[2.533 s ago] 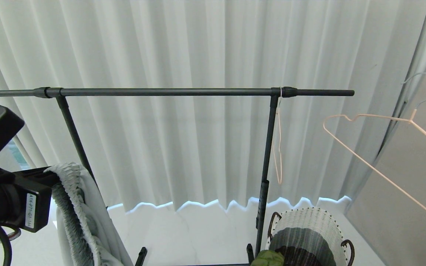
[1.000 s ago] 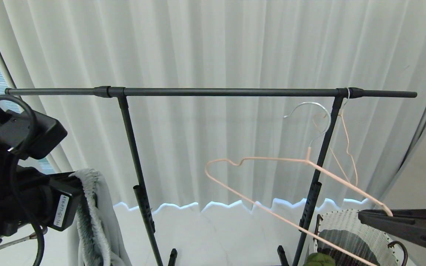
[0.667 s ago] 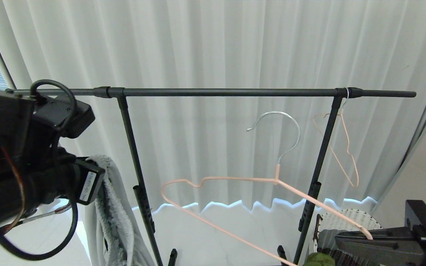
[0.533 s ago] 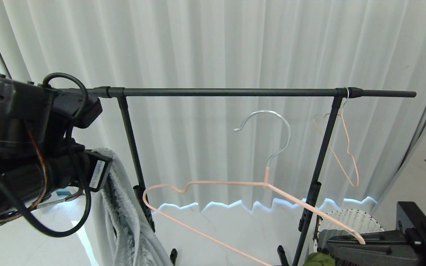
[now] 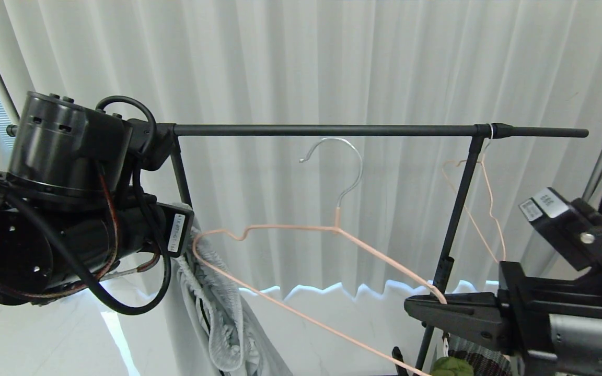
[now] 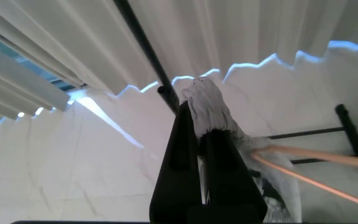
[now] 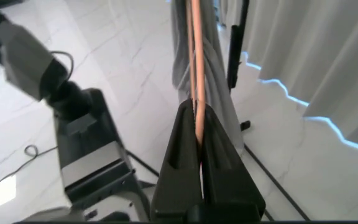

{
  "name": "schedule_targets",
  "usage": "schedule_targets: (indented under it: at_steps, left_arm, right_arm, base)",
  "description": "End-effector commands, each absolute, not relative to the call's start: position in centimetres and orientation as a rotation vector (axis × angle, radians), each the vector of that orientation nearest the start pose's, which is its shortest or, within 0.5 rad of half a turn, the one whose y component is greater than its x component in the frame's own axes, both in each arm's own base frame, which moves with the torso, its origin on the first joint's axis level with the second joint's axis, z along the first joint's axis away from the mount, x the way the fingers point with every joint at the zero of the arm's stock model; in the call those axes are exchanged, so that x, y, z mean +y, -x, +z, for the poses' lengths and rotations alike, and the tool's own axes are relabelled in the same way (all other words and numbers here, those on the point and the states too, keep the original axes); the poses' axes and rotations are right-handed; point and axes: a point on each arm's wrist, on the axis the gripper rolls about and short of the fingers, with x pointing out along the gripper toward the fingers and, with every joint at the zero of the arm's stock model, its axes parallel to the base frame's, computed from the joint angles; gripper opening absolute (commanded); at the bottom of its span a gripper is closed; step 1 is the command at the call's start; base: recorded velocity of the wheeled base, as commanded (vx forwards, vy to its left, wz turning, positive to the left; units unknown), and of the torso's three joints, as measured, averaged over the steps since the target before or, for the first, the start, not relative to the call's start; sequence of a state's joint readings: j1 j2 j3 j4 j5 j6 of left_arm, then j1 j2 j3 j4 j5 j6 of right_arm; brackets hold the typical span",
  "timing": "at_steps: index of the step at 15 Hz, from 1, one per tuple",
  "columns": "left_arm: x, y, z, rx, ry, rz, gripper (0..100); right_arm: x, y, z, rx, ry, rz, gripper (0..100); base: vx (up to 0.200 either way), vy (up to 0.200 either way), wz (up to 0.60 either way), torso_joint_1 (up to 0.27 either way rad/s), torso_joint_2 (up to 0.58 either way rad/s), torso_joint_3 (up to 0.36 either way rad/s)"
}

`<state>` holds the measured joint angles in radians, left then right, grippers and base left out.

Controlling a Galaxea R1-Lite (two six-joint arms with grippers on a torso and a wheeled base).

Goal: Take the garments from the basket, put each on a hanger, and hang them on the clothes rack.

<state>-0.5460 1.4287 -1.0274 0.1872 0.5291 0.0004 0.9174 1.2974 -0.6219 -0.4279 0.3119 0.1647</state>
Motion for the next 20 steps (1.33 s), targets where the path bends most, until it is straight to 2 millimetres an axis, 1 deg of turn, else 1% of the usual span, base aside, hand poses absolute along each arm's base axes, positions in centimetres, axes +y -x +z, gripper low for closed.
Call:
schedule_targets:
  at_steps: [1,5,6,8,11,12,13,14,16,18,20]
  left_arm:
    - [-11.4,-20.4,24.3,0.504,-0.298,-0.028,0]
    - [-11.5,-20.4,24.7,0.492,-0.289,-0.029,0]
    - [-11.5,-20.3,24.9,0.487,-0.286,-0.029,0]
    - [-11.6,-20.2,25.3,0.472,-0.26,-0.032,0]
    - [-11.8,-20.2,25.4,0.466,-0.237,-0.031,0]
    - [-11.8,-20.3,25.5,0.466,-0.23,-0.029,0]
    - [-11.9,-20.4,25.5,0.465,-0.221,-0.028,0]
    - [-12.0,-20.6,25.5,0.465,-0.206,-0.018,0]
    - [-12.2,-21.0,25.6,0.459,-0.193,0.012,0]
    - [-12.6,-21.8,25.9,0.447,-0.161,0.049,0]
    - [-12.9,-22.3,26.1,0.438,-0.14,0.068,0]
  right_arm:
    - [18.4,-13.3,19.6,0.399,-0.047,1.164,0]
    - [19.7,-14.3,19.0,0.378,-0.049,1.133,0]
    - [20.2,-14.8,18.5,0.375,-0.044,1.098,0]
    - [21.4,-14.8,17.9,0.364,-0.042,1.091,0]
    - [24.1,-14.3,16.9,0.366,-0.053,1.071,0]
    - [25.3,-13.9,16.7,0.365,-0.058,1.061,0]
    - [26.0,-13.7,16.6,0.362,-0.067,1.056,0]
    - [27.2,-13.0,16.5,0.363,-0.081,1.065,0]
    - [28.1,-12.3,16.6,0.361,-0.082,1.081,0]
    - [28.7,-11.2,16.4,0.367,-0.073,1.117,0]
    - [29.2,-10.8,15.8,0.378,-0.056,1.092,0]
  base:
    - [0.0,0.0,0.0,0.0,0.0,0.0]
    - [0.0,0.0,0.0,0.0,0.0,0.0]
    - [0.0,0.0,0.0,0.0,0.0,0.0]
    - [0.0,0.0,0.0,0.0,0.0,0.0]
    - [0.0,0.0,0.0,0.0,0.0,0.0]
    - [0.0,0.0,0.0,0.0,0.0,0.0]
    - [0.0,0.0,0.0,0.0,0.0,0.0]
    - [0.0,0.0,0.0,0.0,0.0,0.0]
    - [0.0,0.0,0.0,0.0,0.0,0.0]
    - [0.0,0.0,0.0,0.0,0.0,0.0]
    - [0.0,0.0,0.0,0.0,0.0,0.0]
